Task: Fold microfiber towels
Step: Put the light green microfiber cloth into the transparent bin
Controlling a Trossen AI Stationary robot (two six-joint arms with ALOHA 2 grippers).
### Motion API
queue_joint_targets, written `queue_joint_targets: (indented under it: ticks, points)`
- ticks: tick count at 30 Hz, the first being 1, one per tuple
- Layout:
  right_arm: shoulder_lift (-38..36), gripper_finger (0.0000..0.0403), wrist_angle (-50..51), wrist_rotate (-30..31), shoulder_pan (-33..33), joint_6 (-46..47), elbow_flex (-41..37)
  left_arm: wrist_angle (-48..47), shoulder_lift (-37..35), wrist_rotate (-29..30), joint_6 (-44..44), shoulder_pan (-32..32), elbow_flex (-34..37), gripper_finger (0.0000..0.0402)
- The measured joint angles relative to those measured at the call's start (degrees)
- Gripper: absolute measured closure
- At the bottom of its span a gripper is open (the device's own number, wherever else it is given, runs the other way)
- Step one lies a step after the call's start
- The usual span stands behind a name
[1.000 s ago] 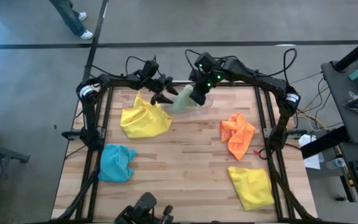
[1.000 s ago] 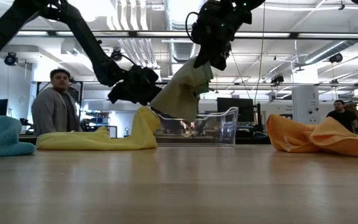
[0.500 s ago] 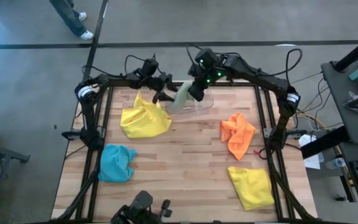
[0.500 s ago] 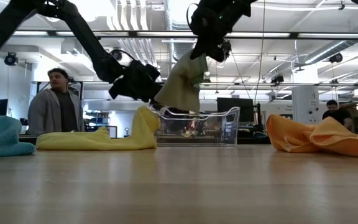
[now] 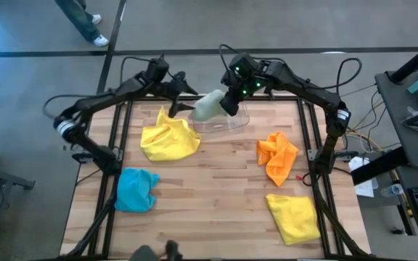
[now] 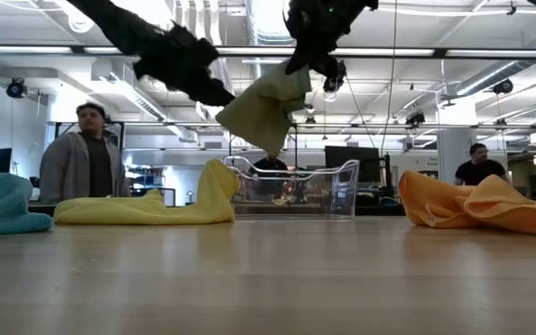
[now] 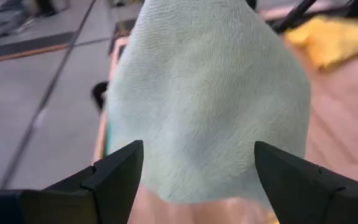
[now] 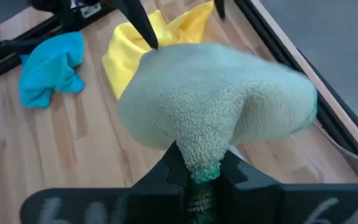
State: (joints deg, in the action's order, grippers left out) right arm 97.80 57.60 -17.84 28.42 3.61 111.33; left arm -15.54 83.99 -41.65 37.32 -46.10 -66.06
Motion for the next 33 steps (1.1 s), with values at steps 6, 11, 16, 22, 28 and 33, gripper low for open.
queue_joint_targets:
  ticks: [6, 11, 16, 22, 28, 33]
  points:
    - [0.0, 0.0385, -0.3, -0.1, 0.0, -0.4, 1.0, -2.9, -8.9, 6.4, 0.9, -0.1, 6.1, 0.0114]
    - [-0.3, 0.0385, -0.9, -0.1, 0.0, -0.3, 1.3, 7.1, -15.8, 9.9, 0.0, 0.0, 17.9, 0.0114]
    - [-0.3, 0.0385, -1.5, -0.1, 0.0, -0.2, 1.5, 29.4, -21.4, 10.8, -5.1, 2.4, 31.9, 0.0114]
    - [-0.3, 0.0385, -2.9, -0.1, 0.0, -0.1, 1.5, 61.2, -21.2, 15.6, -11.6, 6.7, 46.2, 0.0114]
    - [-0.3, 0.0385, -3.1, -0.1, 0.0, 0.0, 1.5, 72.1, -16.4, 25.1, -13.0, 11.3, 49.8, 0.0114]
    - [-0.3, 0.0385, -3.1, -0.1, 0.0, 0.0, 1.5, 72.2, -10.9, 29.3, -11.6, 15.7, 46.6, 0.0114]
